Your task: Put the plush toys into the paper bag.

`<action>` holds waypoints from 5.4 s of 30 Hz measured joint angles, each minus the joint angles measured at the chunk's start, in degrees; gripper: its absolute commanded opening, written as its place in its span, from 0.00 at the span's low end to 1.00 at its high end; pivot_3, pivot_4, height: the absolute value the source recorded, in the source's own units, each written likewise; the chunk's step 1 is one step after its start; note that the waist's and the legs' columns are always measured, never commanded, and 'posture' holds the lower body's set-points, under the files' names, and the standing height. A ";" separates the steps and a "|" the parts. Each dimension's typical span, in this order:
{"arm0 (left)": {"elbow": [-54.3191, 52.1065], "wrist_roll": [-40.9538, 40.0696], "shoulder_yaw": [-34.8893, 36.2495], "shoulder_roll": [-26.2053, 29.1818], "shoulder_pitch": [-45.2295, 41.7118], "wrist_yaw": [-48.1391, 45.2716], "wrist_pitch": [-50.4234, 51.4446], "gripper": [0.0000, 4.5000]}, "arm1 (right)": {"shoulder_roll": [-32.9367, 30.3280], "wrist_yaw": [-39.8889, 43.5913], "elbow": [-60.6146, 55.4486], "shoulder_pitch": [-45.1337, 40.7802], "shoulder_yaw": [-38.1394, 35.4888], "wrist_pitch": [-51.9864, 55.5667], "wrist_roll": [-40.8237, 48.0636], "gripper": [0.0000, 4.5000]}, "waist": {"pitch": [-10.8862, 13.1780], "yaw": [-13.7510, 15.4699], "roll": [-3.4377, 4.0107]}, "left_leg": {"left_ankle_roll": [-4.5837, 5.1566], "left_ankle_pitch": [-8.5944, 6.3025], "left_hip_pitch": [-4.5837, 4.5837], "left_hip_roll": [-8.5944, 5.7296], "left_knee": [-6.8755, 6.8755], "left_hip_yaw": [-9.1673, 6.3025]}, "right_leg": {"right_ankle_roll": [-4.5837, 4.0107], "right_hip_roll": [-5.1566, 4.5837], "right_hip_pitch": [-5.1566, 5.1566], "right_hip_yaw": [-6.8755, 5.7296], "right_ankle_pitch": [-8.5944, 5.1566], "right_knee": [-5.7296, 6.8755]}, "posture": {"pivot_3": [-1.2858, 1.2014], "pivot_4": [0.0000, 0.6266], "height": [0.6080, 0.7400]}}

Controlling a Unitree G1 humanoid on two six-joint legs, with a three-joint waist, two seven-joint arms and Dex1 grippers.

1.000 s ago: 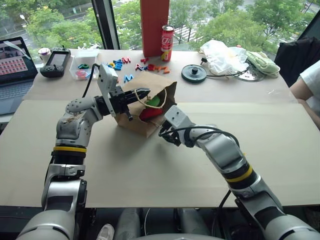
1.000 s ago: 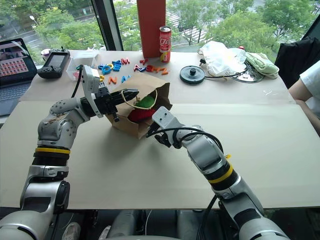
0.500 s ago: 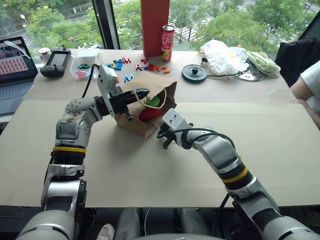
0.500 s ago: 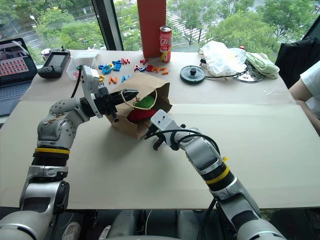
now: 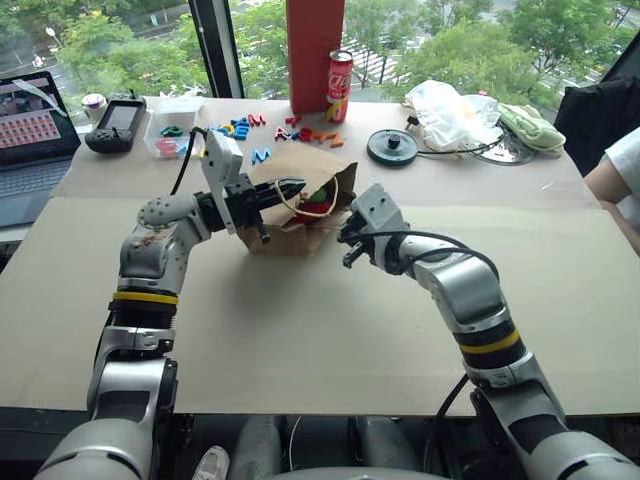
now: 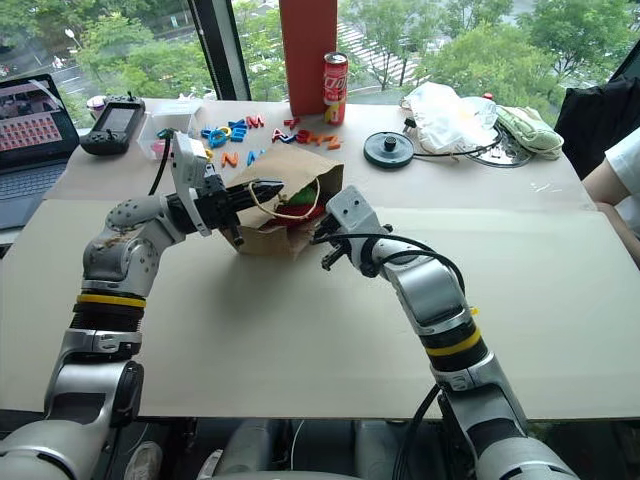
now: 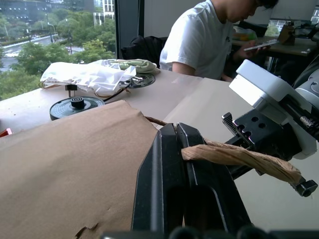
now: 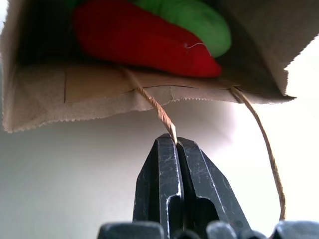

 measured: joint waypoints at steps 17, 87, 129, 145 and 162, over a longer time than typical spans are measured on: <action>-3.49 -3.66 3.84 -6.84 6.03 10.34 2.92 0.00 | -7.91 0.69 -16.54 -3.79 0.06 13.03 1.54 0.02 | 0.00 -0.60 0.01 | 0.01 0.00 0.05 0.05 -0.01 -0.06 | -0.01 0.06 0.01 0.09 0.00 -0.07 | 0.52 0.24 0.99; -18.30 -2.29 -2.60 2.20 20.74 6.23 7.63 0.93 | -5.19 2.18 -4.45 -0.91 4.92 0.10 13.18 0.01 | 0.00 -0.60 0.01 | 0.02 -0.02 0.08 0.04 -0.06 -0.06 | -0.01 0.02 0.00 0.14 0.00 -0.13 | 0.52 0.24 0.99; -9.81 16.70 -7.39 -8.34 18.68 25.86 -6.22 0.22 | 3.43 -0.59 0.57 -5.07 5.51 1.37 10.03 0.00 | 0.00 -0.73 0.02 | 0.02 -0.01 0.10 0.05 -0.05 -0.04 | -0.02 0.01 0.01 0.08 0.01 -0.08 | 0.52 0.24 0.99; -5.61 14.67 -4.41 -8.84 15.82 25.33 -7.93 0.22 | -4.90 1.70 -10.85 2.35 -2.26 5.37 12.84 0.00 | 0.00 -0.26 0.01 | 0.05 -0.03 0.02 0.03 -0.06 -0.09 | -0.02 -0.03 0.00 0.02 0.01 -0.15 | 0.52 0.24 0.99; -13.11 -6.01 1.21 11.20 14.14 -8.29 5.53 0.22 | -15.97 6.11 -2.17 4.78 -24.72 3.72 20.30 0.00 | 0.03 -0.84 0.06 | 0.05 -0.03 0.14 0.07 -0.07 -0.02 | -0.02 0.05 0.03 0.11 -0.01 -0.15 | 0.52 0.24 0.99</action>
